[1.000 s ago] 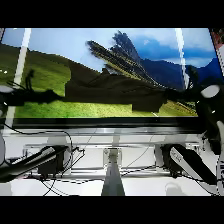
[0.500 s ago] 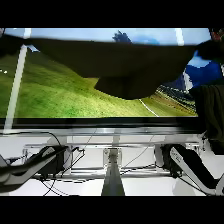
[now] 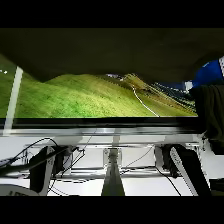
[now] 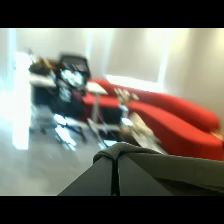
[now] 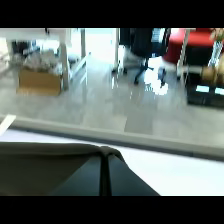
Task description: Fold the clothes and pants, and hang the long-sleeved shirts on hangers.
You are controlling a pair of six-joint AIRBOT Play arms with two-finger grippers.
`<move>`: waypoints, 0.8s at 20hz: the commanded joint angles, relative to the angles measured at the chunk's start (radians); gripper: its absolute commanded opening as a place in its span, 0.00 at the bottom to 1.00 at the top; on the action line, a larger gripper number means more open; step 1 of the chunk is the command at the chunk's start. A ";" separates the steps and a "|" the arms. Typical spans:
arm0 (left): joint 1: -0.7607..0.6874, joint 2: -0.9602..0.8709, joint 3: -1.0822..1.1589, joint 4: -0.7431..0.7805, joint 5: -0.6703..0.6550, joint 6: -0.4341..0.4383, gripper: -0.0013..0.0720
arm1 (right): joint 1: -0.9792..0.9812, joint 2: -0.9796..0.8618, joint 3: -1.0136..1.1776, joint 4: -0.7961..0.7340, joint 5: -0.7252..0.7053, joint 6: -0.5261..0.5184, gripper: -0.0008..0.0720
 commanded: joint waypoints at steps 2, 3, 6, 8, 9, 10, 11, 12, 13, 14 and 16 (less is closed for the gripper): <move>0.018 0.061 0.002 0.084 0.150 -0.027 0.04 | 0.000 -0.002 0.028 -0.001 -0.035 -0.010 0.02; 0.018 0.037 0.002 0.103 0.142 -0.053 0.04 | 0.000 -0.022 0.028 0.000 -0.038 -0.026 0.02; 0.017 -0.081 0.002 0.111 0.003 -0.062 0.04 | 0.001 -0.134 0.028 0.014 -0.033 -0.027 0.03; 0.008 -0.189 0.002 0.145 -0.141 -0.061 0.04 | 0.001 -0.240 0.028 0.066 -0.027 -0.028 0.03; -0.014 -0.253 0.002 0.196 -0.185 -0.062 0.04 | 0.001 -0.304 0.028 0.100 -0.027 -0.028 0.03; -0.044 -0.312 0.002 0.255 -0.207 -0.062 0.04 | 0.002 -0.365 0.028 0.131 -0.023 -0.028 0.03; -0.087 -0.381 0.002 0.327 -0.220 -0.061 0.04 | 0.014 -0.435 0.028 0.143 -0.019 -0.028 0.03; -0.133 -0.448 0.002 0.391 -0.221 -0.060 0.04 | 0.033 -0.500 0.028 0.136 -0.018 -0.032 0.03; -0.185 -0.521 0.002 0.444 -0.211 -0.037 0.04 | 0.056 -0.570 0.028 0.136 -0.017 -0.050 0.03; -0.225 -0.587 0.002 0.478 -0.182 -0.023 0.04 | 0.079 -0.634 0.028 0.134 -0.018 -0.068 0.03; -0.293 -0.721 0.002 0.486 -0.052 -0.021 0.04 | 0.125 -0.759 0.028 0.118 -0.039 -0.089 0.03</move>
